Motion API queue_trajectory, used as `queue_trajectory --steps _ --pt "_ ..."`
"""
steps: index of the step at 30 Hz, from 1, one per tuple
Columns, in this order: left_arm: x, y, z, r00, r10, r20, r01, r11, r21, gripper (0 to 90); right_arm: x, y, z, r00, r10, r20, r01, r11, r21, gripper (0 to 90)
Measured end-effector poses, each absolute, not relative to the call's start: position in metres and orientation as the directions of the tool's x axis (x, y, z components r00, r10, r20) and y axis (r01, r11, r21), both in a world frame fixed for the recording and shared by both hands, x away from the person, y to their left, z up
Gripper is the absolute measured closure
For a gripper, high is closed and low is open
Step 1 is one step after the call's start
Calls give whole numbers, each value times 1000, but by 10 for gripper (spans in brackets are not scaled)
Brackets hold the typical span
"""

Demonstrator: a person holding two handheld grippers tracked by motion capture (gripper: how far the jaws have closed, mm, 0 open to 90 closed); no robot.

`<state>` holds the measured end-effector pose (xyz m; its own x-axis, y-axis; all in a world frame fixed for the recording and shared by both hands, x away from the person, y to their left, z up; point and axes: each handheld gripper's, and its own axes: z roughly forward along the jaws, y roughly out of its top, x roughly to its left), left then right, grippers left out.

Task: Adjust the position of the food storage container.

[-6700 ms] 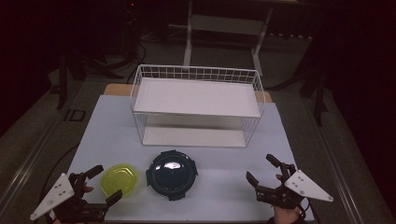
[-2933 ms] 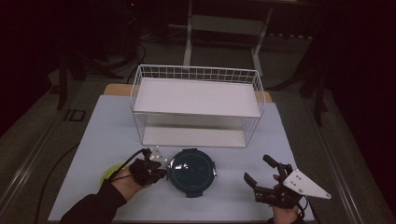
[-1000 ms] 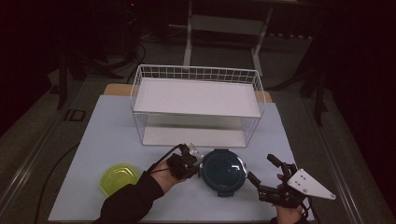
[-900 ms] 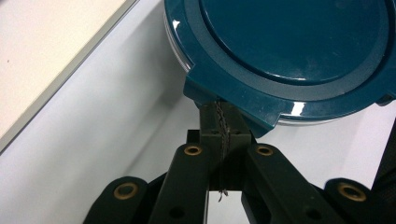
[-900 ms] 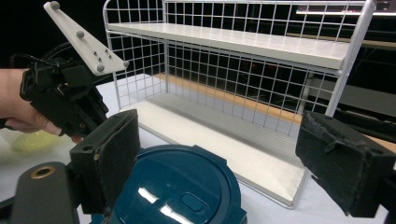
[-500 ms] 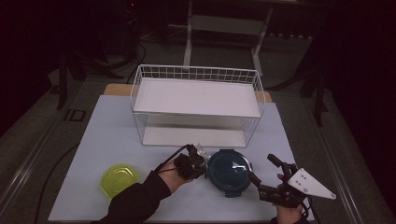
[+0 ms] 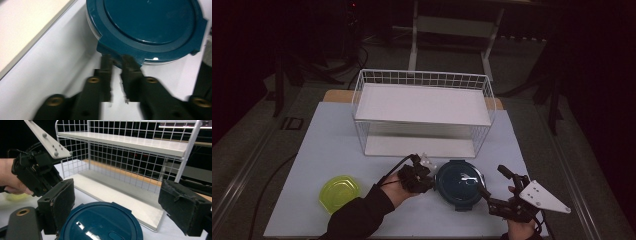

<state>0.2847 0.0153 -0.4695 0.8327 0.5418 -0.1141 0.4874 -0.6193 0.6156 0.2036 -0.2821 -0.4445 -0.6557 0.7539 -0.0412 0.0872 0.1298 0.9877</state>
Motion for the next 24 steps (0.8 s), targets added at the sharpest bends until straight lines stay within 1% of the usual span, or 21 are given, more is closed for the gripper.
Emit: queue_trajectory --steps 1,2,3,4,8,9,10,11,14,16,20,22,24 --pt "285 15 -469 833 542 -114 487 -619 616 662 204 -282 -445 -656 754 -41 87 130 988 134" --pt "283 20 -467 831 541 -131 491 -602 629 662 203 -282 -445 -658 752 -39 88 128 988 134" --pt "282 22 -465 829 543 -133 491 -594 638 563 203 -280 -445 -662 748 -43 86 134 987 130" --pt "281 24 -463 829 541 -143 492 -583 646 530 204 -279 -445 -663 747 -49 84 139 987 129" --pt "275 31 -455 834 517 -194 491 -532 690 350 204 -278 -446 -661 749 -54 84 146 986 126" --pt "274 32 -453 837 509 -203 489 -527 696 299 205 -278 -446 -666 744 -54 82 144 986 123" --pt "273 33 -451 842 495 -215 486 -521 702 219 204 -278 -446 -673 738 -49 79 138 987 114" --pt "272 33 -450 840 494 -222 489 -513 706 166 204 -277 -445 -677 735 -47 80 138 987 114" --pt "271 32 -447 841 485 -241 490 -493 719 101 204 -274 -445 -684 727 -61 76 154 985 115" --pt "270 30 -446 844 466 -266 496 -487 719 19 204 -272 -445 -695 717 -59 88 166 982 138" --pt "271 26 -443 842 442 -310 503 -432 748 7 203 -272 -445 -688 724 -59 89 164 983 139" --pt "272 25 -440 841 435 -323 501 -400 767 7 204 -272 -443 -700 712 -50 96 164 982 141" --pt "274 23 -438 830 437 -346 516 -366 775 7 201 -272 -440 -690 719 -84 68 181 981 151"
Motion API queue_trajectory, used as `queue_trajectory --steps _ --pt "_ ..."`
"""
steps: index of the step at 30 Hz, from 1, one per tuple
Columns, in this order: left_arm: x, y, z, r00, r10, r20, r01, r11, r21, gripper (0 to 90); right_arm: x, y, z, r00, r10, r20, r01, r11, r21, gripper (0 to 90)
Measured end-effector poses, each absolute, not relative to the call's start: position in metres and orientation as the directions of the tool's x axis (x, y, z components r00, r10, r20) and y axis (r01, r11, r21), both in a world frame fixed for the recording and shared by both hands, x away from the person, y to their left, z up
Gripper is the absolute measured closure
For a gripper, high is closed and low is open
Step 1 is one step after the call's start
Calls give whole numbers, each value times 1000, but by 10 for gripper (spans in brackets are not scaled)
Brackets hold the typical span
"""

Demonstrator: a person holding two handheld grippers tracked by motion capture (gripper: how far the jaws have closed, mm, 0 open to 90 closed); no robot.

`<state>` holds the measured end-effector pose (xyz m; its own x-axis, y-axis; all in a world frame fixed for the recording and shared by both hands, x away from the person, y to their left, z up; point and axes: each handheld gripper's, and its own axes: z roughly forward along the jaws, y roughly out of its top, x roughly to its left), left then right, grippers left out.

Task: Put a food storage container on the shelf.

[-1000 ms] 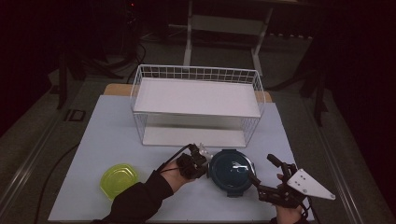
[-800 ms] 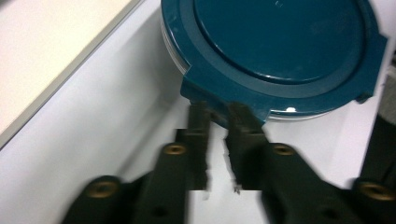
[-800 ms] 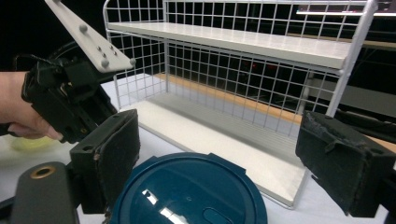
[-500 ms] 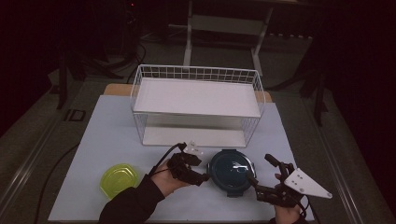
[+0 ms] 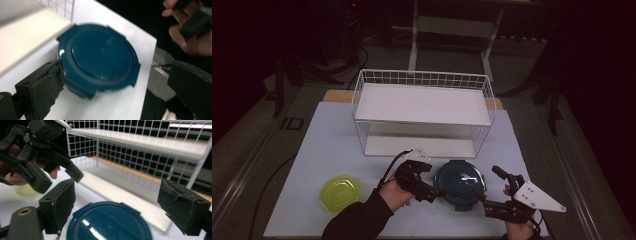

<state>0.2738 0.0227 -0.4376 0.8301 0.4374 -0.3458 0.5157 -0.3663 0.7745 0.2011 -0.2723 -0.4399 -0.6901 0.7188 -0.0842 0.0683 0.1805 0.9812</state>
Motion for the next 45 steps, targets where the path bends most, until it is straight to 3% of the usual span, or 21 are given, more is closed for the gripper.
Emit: queue_trajectory --steps 3,6,13,22,25,29,35,40,45 --pt "277 19 -434 821 445 -358 528 -353 772 8 197 -276 -434 -661 745 -90 58 170 984 157" --pt "281 16 -434 801 456 -387 556 -328 764 8 200 -281 -432 -632 772 -62 114 172 978 191" --pt "290 15 -450 762 448 -468 620 -297 726 8 206 -284 -438 -633 773 -55 153 195 969 172" --pt "309 25 -488 577 499 -646 806 -224 547 64 211 -288 -437 -639 769 -34 191 201 961 107" --pt "313 31 -498 519 511 -686 847 -197 494 137 213 -287 -440 -643 766 -9 221 197 955 102" --pt "317 35 -506 454 508 -732 886 -167 433 165 214 -288 -443 -644 765 4 246 201 948 103" --pt "323 37 -521 374 464 -803 926 -147 347 331 215 -288 -445 -645 764 8 263 212 941 105" --pt "325 36 -528 347 432 -832 938 -156 310 472 215 -289 -444 -643 766 10 266 212 940 125" --pt "328 34 -531 339 413 -846 941 -166 296 507 215 -292 -444 -634 774 7 270 213 939 130"
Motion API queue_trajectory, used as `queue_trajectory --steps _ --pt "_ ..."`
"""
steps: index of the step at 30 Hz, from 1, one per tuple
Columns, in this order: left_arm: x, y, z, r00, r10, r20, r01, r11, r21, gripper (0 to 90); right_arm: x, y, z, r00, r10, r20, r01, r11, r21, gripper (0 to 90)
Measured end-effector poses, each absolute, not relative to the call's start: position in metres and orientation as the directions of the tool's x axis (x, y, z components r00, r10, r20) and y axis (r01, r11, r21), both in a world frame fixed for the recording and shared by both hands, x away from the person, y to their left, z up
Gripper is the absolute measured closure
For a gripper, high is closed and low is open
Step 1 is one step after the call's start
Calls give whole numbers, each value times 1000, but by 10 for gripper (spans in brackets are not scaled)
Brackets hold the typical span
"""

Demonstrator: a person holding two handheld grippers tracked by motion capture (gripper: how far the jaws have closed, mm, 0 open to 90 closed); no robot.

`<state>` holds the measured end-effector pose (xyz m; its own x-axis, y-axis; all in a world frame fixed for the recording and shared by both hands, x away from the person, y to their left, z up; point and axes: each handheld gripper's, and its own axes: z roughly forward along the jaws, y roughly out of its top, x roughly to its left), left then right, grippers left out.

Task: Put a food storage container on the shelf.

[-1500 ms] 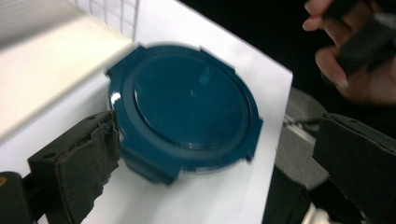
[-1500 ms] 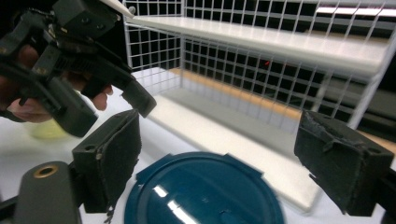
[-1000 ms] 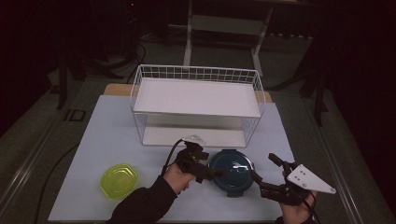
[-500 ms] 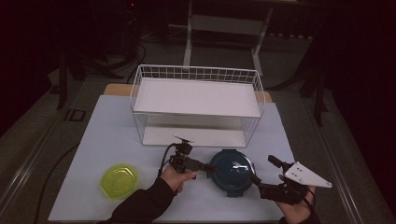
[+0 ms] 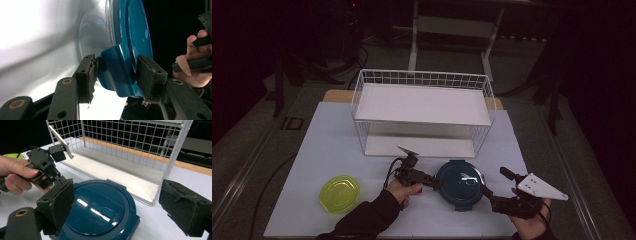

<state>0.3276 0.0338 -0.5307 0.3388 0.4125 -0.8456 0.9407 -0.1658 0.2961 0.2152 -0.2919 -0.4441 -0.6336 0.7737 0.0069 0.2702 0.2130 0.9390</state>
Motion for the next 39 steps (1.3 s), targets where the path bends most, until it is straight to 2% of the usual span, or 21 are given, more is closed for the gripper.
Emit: queue_trajectory --steps 8,16,23,28,35,39 --pt "325 29 -523 418 422 -805 908 -210 361 516 221 -303 -452 -624 779 59 368 227 902 146" --pt "316 27 -513 500 409 -763 866 -248 434 546 235 -316 -470 -596 772 221 534 175 827 173" --pt "310 27 -510 548 405 -732 837 -269 477 550 242 -322 -482 -552 745 374 654 109 749 241" --pt "306 28 -508 582 398 -709 813 -296 502 553 247 -322 -490 -525 706 476 723 75 686 353" --pt "303 30 -509 598 381 -705 801 -309 513 561 250 -327 -492 -514 665 542 766 72 639 545" --pt "304 32 -511 606 367 -706 795 -315 518 562 252 -331 -494 -519 634 573 779 74 623 580"
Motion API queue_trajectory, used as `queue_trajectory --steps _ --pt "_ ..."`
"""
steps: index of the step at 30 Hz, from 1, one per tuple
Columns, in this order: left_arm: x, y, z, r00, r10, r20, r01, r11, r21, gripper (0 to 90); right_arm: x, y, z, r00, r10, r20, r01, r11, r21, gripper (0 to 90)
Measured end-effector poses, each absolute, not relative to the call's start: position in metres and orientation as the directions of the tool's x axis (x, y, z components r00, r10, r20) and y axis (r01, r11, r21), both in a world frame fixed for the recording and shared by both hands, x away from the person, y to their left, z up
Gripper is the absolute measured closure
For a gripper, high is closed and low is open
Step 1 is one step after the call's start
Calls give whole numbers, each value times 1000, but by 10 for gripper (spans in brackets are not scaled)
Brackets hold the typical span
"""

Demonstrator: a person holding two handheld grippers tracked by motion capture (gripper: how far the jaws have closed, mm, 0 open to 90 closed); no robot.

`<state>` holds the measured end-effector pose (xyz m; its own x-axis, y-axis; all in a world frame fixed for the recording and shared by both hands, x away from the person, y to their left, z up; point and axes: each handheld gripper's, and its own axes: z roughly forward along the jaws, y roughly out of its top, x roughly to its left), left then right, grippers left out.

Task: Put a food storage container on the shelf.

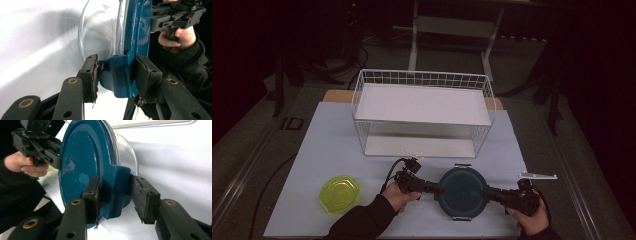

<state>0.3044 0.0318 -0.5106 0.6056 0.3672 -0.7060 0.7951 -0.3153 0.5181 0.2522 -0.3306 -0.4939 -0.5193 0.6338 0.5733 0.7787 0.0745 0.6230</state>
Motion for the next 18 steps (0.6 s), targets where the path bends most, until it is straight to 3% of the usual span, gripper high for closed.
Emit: queue_trajectory --steps 3,11,18 --pt "304 31 -510 623 362 -693 781 -327 532 562 255 -331 -497 -508 612 606 798 71 598 537" --pt "304 32 -512 604 362 -710 796 -306 522 563 262 -337 -508 -455 532 714 850 20 526 556" --pt "304 35 -515 573 364 -734 819 -280 500 571 259 -333 -503 -457 555 695 844 24 536 563"
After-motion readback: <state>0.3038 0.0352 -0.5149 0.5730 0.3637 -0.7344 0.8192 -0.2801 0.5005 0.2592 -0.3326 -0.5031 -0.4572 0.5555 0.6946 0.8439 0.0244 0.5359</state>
